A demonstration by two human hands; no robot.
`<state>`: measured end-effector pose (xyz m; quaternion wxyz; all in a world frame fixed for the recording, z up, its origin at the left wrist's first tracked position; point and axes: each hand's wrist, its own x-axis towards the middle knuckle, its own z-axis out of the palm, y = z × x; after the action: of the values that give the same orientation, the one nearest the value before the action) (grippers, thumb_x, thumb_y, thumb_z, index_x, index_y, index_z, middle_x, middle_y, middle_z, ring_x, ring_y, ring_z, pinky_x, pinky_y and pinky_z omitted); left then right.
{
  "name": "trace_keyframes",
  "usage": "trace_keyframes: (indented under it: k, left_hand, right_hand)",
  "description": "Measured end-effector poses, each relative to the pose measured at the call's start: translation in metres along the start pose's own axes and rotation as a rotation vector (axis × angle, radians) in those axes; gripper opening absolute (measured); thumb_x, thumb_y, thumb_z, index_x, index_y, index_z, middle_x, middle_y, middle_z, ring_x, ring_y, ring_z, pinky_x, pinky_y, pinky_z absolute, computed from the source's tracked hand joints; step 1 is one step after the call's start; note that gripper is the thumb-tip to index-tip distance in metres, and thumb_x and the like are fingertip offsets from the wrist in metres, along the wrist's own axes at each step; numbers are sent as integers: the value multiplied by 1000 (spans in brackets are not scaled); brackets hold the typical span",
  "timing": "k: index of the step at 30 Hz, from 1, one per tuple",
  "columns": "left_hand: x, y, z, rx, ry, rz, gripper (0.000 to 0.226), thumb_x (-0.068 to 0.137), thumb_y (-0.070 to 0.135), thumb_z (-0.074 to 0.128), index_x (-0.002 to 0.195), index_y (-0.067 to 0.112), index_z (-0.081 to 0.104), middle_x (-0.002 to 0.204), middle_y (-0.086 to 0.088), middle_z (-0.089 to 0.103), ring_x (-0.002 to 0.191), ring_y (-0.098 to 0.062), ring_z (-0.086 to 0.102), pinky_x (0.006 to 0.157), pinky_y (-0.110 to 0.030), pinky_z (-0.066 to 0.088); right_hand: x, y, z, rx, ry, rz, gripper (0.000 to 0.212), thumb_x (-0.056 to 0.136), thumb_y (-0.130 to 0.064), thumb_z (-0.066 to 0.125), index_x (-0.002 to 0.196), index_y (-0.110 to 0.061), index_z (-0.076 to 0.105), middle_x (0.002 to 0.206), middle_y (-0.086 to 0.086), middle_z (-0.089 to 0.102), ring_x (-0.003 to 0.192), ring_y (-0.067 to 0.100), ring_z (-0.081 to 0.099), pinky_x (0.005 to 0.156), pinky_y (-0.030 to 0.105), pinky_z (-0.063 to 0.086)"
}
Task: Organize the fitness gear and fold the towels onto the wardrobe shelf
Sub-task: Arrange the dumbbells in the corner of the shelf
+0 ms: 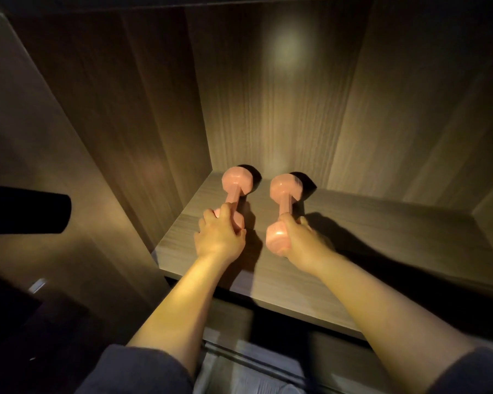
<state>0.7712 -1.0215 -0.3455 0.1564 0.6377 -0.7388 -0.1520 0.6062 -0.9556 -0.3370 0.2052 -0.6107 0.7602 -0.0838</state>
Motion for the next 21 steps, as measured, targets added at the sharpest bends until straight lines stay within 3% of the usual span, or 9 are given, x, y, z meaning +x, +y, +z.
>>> trace_keyframes:
  k: [3,11,21]
  left_hand:
    - [17,-6,-4,55,28,-1,47,92,32,56,134,20,37,130,-13,41,118,-33,42,95,-44,43]
    - [40,-17,0,174,80,-13,73,83,24,69,144,21,28,141,-12,37,125,-34,41,100,-46,40]
    - [66,-29,-6,348,146,-19,71,88,21,64,149,18,26,146,-10,38,131,-28,41,106,-48,32]
  right_hand:
    - [4,-3,0,17,-11,-9,79,91,-7,61,149,-35,15,147,8,33,126,32,47,99,48,49]
    - [10,-1,3,31,10,0,79,91,-7,60,147,-37,14,148,8,31,125,33,48,97,45,49]
    - [17,-3,3,31,25,2,73,91,-7,59,145,-36,18,140,5,36,117,30,52,88,40,51]
